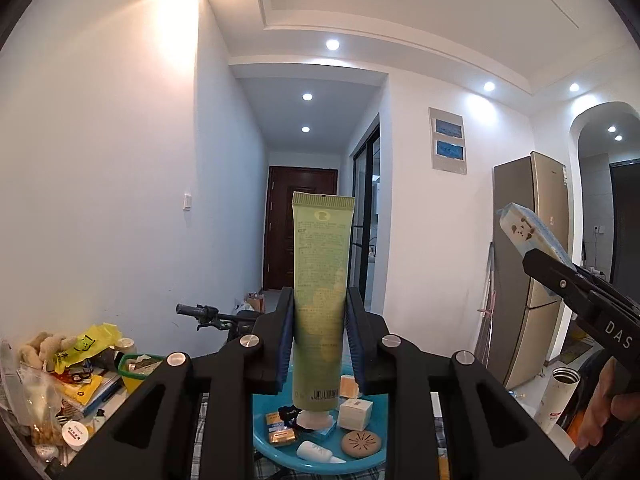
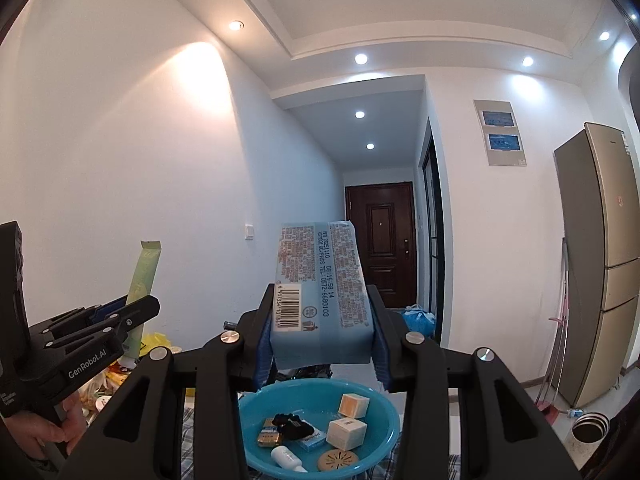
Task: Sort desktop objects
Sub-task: 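Carry the green tube with the left gripper while right carries soap box over basin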
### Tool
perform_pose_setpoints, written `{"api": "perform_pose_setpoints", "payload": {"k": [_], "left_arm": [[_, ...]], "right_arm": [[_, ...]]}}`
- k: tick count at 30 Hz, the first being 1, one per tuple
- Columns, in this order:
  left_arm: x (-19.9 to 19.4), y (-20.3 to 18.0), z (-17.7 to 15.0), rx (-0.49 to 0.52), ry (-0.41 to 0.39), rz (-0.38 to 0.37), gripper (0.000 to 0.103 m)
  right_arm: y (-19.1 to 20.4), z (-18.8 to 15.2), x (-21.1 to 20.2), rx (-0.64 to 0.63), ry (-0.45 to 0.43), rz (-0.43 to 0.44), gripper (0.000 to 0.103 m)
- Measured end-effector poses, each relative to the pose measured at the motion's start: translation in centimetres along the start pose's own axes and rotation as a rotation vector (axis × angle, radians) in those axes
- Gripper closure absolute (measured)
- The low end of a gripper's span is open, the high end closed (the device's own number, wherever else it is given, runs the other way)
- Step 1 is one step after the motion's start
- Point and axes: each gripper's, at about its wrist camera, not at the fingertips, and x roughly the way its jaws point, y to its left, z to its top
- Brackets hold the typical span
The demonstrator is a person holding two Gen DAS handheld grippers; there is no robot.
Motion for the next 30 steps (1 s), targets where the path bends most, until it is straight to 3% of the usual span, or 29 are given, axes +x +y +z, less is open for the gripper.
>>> {"api": "perform_pose_setpoints", "payload": {"k": [12, 23, 30], "left_arm": [[6.0, 1.4, 0.7, -0.061, -0.066, -0.023, 0.077], [10.8, 2.1, -1.4, -0.058, -0.021, -0.017, 0.077], [11.3, 1.7, -1.9, -0.038, -0.002, -0.035, 0.077]], "right_arm": [[-1.0, 1.0, 4.3, -0.02, -0.061, -0.014, 0.064], [-2.6, -2.3, 8.4, 0.031, -0.023, -0.016, 0.064], [-2.5, -3.2, 9.4, 0.036, 0.007, -0.001, 0.064]]}}
